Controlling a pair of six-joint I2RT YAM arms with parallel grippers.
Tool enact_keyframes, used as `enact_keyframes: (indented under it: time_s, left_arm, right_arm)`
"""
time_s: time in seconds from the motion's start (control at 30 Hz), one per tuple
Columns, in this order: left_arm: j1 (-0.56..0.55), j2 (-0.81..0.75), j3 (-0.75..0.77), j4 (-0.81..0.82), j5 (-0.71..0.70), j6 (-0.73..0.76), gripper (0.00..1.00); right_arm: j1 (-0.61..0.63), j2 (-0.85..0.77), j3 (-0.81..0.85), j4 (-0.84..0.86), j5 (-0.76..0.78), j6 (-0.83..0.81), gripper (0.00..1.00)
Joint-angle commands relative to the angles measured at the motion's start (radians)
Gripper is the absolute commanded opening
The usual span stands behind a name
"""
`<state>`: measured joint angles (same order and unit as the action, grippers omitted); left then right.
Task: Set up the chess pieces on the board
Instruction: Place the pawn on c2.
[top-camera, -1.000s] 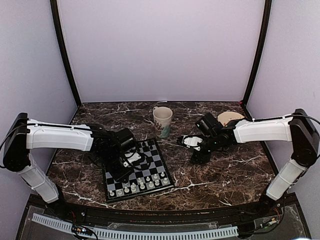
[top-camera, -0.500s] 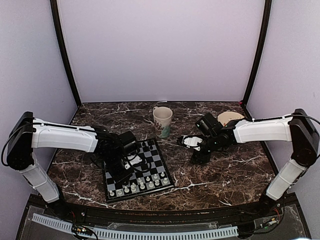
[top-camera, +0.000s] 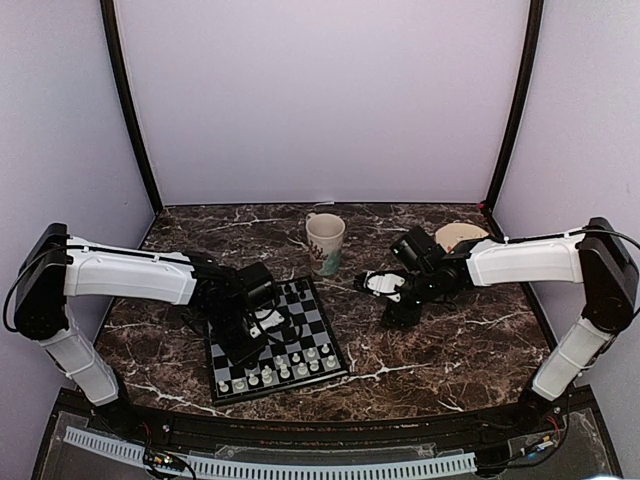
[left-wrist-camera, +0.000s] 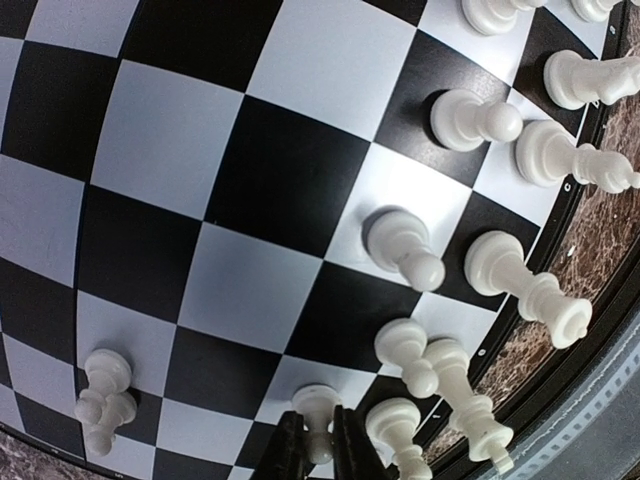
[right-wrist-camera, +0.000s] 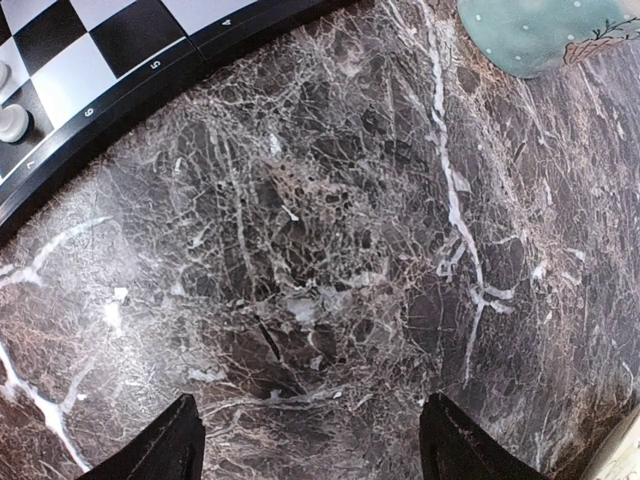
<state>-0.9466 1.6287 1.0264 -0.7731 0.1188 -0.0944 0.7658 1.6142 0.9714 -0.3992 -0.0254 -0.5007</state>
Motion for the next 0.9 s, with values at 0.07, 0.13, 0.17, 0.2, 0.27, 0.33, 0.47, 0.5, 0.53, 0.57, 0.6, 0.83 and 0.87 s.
enact_keyframes:
  time_s: [0.07,0.13,0.17,0.2,0.27,0.33,0.47,0.5,0.53,0.57,0.6,0.83,0.87]
  left_arm:
    - [-0.003,-0.004,-0.005,-0.004,-0.014,-0.002,0.16]
    - [-0.003,-0.012,-0.002,-0.010,-0.016,0.000,0.20]
    - [-0.003,-0.023,-0.001,-0.013,-0.016,0.002,0.23]
    - [-0.003,-0.033,0.001,-0.014,-0.015,0.008,0.24]
    - [-0.005,-0.052,0.003,-0.006,-0.009,0.019,0.27]
    - [-0.010,-0.068,0.005,0.011,0.001,0.029,0.29]
    - [-0.015,-0.076,0.020,0.037,0.022,0.042,0.31]
    - [-0.016,-0.074,0.023,0.042,0.029,0.045,0.31]
    - [-0.017,-0.071,0.025,0.047,0.037,0.050,0.31]
    - [-0.019,-0.067,0.029,0.048,0.045,0.053,0.31]
    - [-0.020,-0.062,0.031,0.051,0.048,0.056,0.31]
    - [-0.030,-0.018,0.048,0.050,0.040,0.069,0.32]
    - [-0.031,-0.014,0.050,0.052,0.039,0.071,0.32]
  right_arm:
    - [0.010,0.013,0.024,-0.004,0.005,-0.008,0.74]
    - [0.010,0.014,0.025,-0.004,0.005,-0.007,0.74]
    - [0.011,0.016,0.026,-0.004,0.005,-0.007,0.74]
    - [0.012,0.015,0.026,-0.003,0.005,-0.007,0.74]
    - [0.011,0.017,0.026,-0.006,0.005,-0.008,0.74]
    - [0.012,0.020,0.027,-0.006,0.004,-0.010,0.74]
    - [0.012,0.021,0.027,-0.007,0.005,-0.009,0.74]
    - [0.012,0.021,0.028,-0.008,0.005,-0.010,0.74]
    - [0.011,0.021,0.027,-0.008,0.005,-0.010,0.74]
    - [0.011,0.021,0.027,-0.009,0.005,-0.009,0.74]
    - [0.012,0.021,0.027,-0.008,0.005,-0.009,0.74]
    - [0.012,0.024,0.028,-0.009,0.007,-0.010,0.74]
    - [0.013,0.024,0.027,-0.009,0.007,-0.010,0.74]
